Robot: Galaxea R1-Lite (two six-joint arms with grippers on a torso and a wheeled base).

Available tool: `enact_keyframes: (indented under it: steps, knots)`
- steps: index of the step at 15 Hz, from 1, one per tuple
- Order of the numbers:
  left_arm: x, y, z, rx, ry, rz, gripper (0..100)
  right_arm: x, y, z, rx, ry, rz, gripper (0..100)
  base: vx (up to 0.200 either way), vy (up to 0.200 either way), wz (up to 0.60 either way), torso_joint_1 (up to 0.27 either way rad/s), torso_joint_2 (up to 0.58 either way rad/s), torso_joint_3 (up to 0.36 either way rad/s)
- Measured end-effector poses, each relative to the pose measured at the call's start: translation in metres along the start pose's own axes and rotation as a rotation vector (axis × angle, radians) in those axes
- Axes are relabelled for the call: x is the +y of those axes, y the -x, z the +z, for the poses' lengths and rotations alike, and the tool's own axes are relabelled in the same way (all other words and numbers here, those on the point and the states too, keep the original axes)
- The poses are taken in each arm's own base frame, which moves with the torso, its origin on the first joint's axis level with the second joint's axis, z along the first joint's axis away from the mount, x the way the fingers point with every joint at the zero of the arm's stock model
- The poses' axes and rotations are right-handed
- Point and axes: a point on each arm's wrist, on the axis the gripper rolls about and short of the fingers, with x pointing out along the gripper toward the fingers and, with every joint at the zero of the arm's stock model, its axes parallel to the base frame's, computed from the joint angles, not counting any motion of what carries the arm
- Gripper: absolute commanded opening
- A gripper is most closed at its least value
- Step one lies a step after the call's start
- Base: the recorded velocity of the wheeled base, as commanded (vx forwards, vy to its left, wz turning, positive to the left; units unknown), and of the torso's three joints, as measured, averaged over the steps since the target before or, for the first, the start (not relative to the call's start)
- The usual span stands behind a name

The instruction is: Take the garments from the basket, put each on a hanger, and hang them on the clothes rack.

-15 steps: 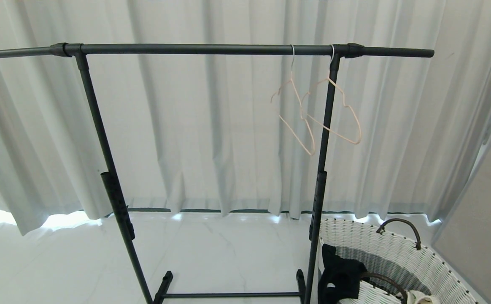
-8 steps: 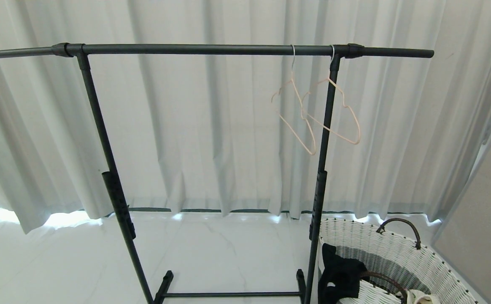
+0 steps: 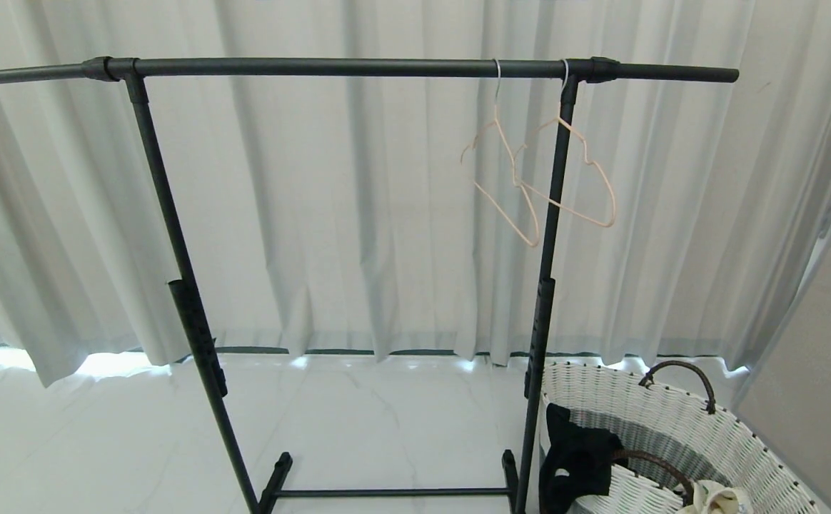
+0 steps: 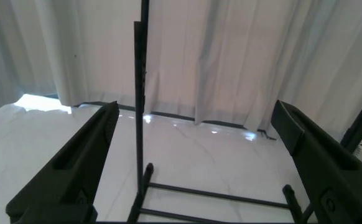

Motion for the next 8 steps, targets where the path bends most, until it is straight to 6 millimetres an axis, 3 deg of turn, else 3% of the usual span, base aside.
enact_keyframes:
  steps: [2, 5, 8]
  knots:
    - [0.0000, 0.0000, 0.0000, 0.000, -0.002, 0.000, 100, 0.0000, 0.0000, 0.0000, 0.000, 0.000, 0.000, 100, 0.000, 0.000, 0.00, -0.027, 0.08, 0.058]
    - [0.0000, 0.0000, 0.0001, -0.001, -0.004, 0.000, 100, 0.0000, 0.0000, 0.0000, 0.000, -0.001, 0.000, 100, 0.200, 0.000, 0.00, -0.006, 0.03, 0.022]
    - [0.0000, 0.0000, 0.0001, -0.001, -0.005, -0.001, 100, 0.0000, 0.0000, 0.0001, -0.001, -0.001, 0.000, 100, 0.000, 0.000, 0.00, 0.000, 0.00, 0.000]
